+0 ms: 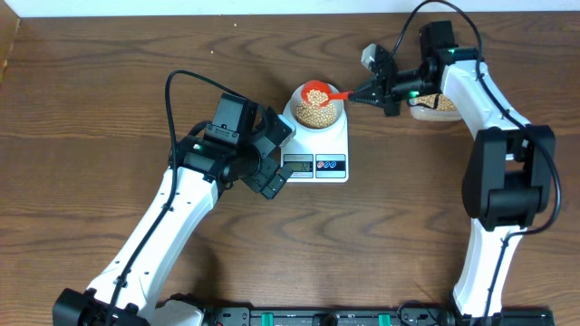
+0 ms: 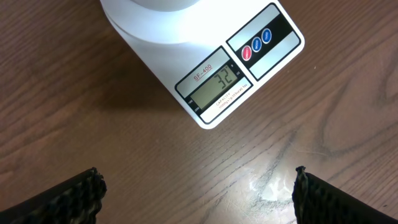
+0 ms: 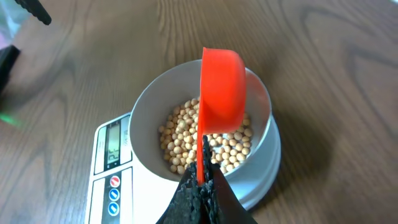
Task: Scoop item into bowl and weigh 50g on scale
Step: 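Tip the scoop over the bowl to pour soybeans, right gripper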
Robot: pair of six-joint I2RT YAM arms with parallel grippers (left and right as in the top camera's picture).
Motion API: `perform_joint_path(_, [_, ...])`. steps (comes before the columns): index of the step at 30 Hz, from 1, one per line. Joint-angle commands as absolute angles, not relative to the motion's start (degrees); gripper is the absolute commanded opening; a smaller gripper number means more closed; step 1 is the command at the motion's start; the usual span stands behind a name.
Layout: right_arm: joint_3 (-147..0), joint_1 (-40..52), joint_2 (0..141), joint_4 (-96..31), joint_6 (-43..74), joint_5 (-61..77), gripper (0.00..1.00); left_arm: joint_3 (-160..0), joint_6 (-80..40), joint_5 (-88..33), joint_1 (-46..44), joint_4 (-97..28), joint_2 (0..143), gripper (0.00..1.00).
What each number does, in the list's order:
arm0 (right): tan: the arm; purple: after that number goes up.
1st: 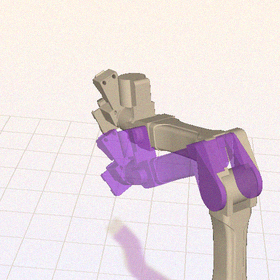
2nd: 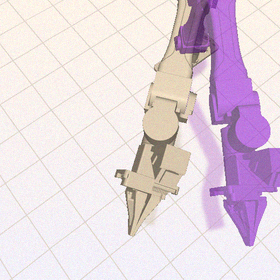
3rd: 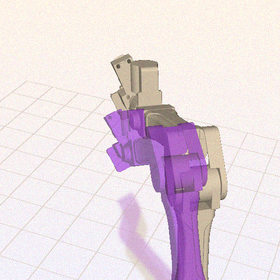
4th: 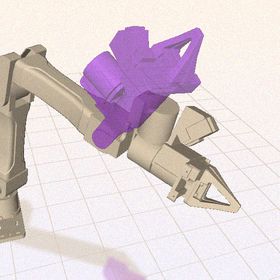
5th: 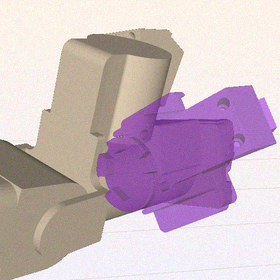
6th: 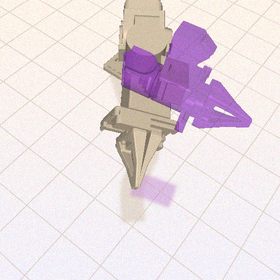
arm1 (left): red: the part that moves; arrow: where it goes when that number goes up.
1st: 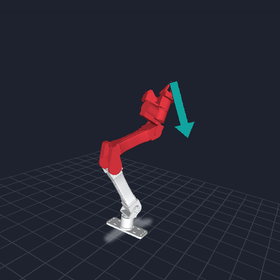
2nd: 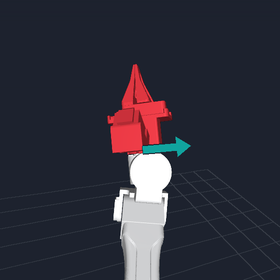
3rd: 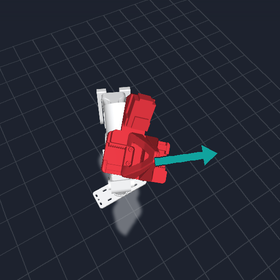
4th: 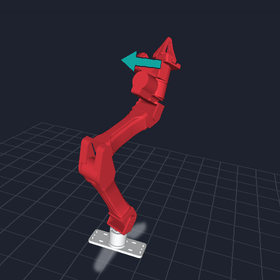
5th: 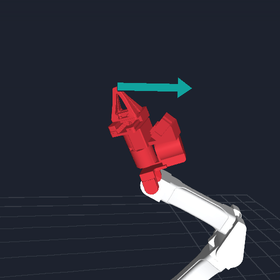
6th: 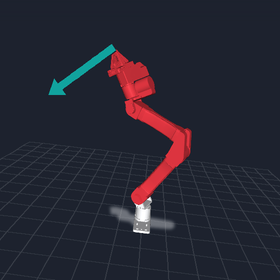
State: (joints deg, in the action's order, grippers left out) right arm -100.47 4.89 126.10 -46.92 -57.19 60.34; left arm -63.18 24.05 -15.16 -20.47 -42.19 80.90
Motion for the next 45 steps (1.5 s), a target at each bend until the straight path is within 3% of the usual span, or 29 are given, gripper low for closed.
perform_joint_path(1, [-101.45, 4.97, 122.13, -47.35, -57.91, 58.41, 0.01, -64.84, 24.58, -16.05, -20.49, -42.41, 80.36, 0.98])
perform_joint_path(33, [-101.45, 6.90, 119.39, -47.86, -57.91, 53.78, 0.01, -64.84, 24.58, -16.05, -20.49, -42.41, 80.36, 0.98])
perform_joint_path(45, [-101.45, 8.95, 115.18, -49.21, -57.93, 44.38, 0.01, -64.84, 24.58, -16.05, -20.47, -42.41, 80.36, 0.98])
